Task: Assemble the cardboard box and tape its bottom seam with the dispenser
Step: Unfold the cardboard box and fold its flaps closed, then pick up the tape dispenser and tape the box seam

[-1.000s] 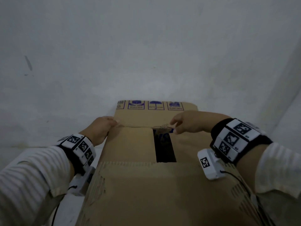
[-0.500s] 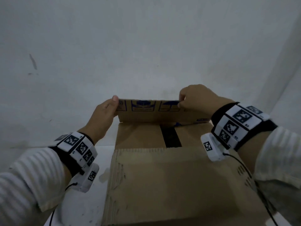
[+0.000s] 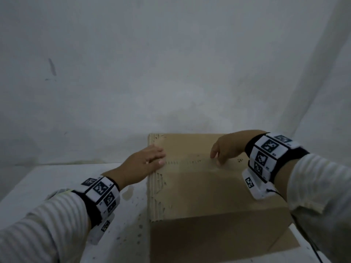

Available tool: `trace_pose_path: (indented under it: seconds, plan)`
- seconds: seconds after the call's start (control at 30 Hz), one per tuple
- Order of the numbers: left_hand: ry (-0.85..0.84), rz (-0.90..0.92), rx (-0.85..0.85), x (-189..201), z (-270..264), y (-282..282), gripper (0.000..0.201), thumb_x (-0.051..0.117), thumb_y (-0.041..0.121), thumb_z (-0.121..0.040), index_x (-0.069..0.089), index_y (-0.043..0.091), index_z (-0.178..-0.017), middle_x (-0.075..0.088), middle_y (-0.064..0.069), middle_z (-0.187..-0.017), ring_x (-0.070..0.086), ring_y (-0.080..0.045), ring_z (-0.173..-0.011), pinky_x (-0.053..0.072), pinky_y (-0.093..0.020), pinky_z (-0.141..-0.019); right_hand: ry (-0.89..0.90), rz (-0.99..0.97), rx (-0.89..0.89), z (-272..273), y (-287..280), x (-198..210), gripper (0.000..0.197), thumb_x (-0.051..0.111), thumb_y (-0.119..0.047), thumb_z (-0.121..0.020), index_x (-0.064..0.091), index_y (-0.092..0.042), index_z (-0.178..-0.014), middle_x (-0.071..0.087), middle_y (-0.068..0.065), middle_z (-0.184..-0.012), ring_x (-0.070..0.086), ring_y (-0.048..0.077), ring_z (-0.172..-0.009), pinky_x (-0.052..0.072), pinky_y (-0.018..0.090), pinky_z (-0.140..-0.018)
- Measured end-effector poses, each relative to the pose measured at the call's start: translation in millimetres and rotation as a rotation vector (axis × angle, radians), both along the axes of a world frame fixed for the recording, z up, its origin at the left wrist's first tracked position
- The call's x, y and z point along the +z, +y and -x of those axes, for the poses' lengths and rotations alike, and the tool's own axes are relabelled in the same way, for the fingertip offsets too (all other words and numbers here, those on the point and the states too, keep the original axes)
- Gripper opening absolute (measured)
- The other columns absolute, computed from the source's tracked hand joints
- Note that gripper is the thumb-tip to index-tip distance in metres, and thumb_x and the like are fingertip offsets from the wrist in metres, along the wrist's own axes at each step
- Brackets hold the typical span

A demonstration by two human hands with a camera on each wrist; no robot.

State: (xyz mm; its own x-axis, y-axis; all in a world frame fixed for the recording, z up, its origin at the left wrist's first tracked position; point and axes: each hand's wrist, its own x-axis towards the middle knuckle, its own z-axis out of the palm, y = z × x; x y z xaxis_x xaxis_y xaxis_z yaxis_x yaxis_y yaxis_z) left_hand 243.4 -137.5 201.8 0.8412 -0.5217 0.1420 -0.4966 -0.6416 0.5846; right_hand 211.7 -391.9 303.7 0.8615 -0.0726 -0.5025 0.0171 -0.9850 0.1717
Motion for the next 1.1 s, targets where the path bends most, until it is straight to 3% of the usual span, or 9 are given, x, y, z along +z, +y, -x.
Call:
trace_pose_path:
  seconds: [0.13, 0.33, 0.43, 0.53, 0.6, 0.73, 0.9, 1.03, 1.1]
  plan:
    - [-0.036, -0.025, 0.052, 2, 16, -1, 0.045, 0.04, 0.037, -0.099, 0.047, 0.021, -0.14, 0.031, 0.005, -0.155, 0.016, -0.009, -0.147, 0.016, -0.024, -0.116, -0.047, 0.137, 0.159, 14, 38, 0, 0.041, 0.049, -0.029, -0.097, 0.053, -0.006, -0.131, 0.055, 0.012, -0.134, 0.051, 0.03, -0.122, 0.041, 0.038, -0.1]
    - [0.027, 0.156, 0.143, 2, 35, 43, 0.043, 0.043, 0.034, -0.098, 0.045, 0.026, -0.141, 0.039, 0.009, -0.151, 0.024, -0.008, -0.145, 0.023, -0.024, -0.112, -0.281, -0.071, 0.337, 14, 132, 21, 0.041, 0.051, -0.03, -0.095, 0.054, -0.008, -0.13, 0.057, 0.01, -0.132, 0.053, 0.028, -0.119, 0.041, 0.037, -0.101]
    - [0.081, 0.233, 0.303, -3, 40, 84, 0.039, 0.047, 0.03, -0.097, 0.051, 0.024, -0.136, 0.046, 0.006, -0.146, 0.038, -0.013, -0.138, 0.028, -0.02, -0.103, -0.394, -0.212, 0.415, 12, 195, 26, 0.041, 0.052, -0.031, -0.095, 0.056, -0.009, -0.129, 0.057, 0.008, -0.132, 0.053, 0.025, -0.119, 0.041, 0.032, -0.097]
    - [0.144, 0.266, 0.487, -17, 41, 127, 0.035, 0.048, 0.028, -0.097, 0.057, 0.023, -0.13, 0.053, -0.001, -0.14, 0.05, -0.022, -0.127, 0.037, -0.024, -0.099, -0.424, -0.306, 0.473, 5, 255, 13, 0.037, 0.052, -0.027, -0.094, 0.061, -0.003, -0.121, 0.062, 0.011, -0.126, 0.057, 0.026, -0.115, 0.045, 0.034, -0.096]
    - [0.164, 0.252, 0.595, -31, 40, 154, 0.034, 0.047, 0.026, -0.097, 0.057, 0.021, -0.129, 0.054, -0.002, -0.138, 0.054, -0.024, -0.122, 0.041, -0.026, -0.095, -0.412, -0.34, 0.511, -2, 293, -9, 0.036, 0.052, -0.024, -0.094, 0.063, -0.001, -0.119, 0.063, 0.013, -0.123, 0.058, 0.027, -0.113, 0.047, 0.035, -0.096]
    - [0.242, 0.222, 0.745, -68, 42, 200, 0.035, 0.046, 0.021, -0.096, 0.057, 0.014, -0.129, 0.056, -0.008, -0.137, 0.052, -0.024, -0.123, 0.039, -0.028, -0.1, -0.314, -0.377, 0.526, -16, 351, -77, 0.033, 0.053, -0.023, -0.092, 0.063, -0.002, -0.116, 0.064, 0.012, -0.121, 0.06, 0.027, -0.111, 0.048, 0.032, -0.094]
    - [0.336, 0.097, 0.839, -129, 44, 243, 0.036, 0.043, 0.015, -0.097, 0.054, 0.008, -0.131, 0.053, -0.01, -0.139, 0.049, -0.026, -0.127, 0.038, -0.028, -0.101, -0.154, -0.425, 0.505, -24, 386, -164, 0.028, 0.045, -0.014, -0.094, 0.061, -0.001, -0.114, 0.062, 0.015, -0.122, 0.057, 0.03, -0.113, 0.042, 0.03, -0.089]
    - [0.465, 0.011, 0.932, -186, 42, 267, 0.047, 0.043, 0.024, -0.097, 0.042, 0.007, -0.141, 0.038, -0.01, -0.15, 0.034, -0.024, -0.14, 0.025, -0.028, -0.112, -0.031, -0.539, 0.285, -40, 393, -235, 0.031, 0.049, -0.018, -0.094, 0.056, 0.0, -0.117, 0.059, 0.019, -0.122, 0.056, 0.034, -0.114, 0.045, 0.032, -0.089]
    - [0.497, -0.032, 0.948, -210, 37, 276, 0.049, 0.039, 0.031, -0.093, 0.047, 0.005, -0.134, 0.044, -0.013, -0.143, 0.038, -0.029, -0.136, 0.029, -0.034, -0.112, -0.013, -0.611, 0.163, -45, 394, -260, 0.034, 0.049, -0.017, -0.092, 0.047, -0.002, -0.122, 0.052, 0.021, -0.125, 0.054, 0.035, -0.114, 0.043, 0.03, -0.082]
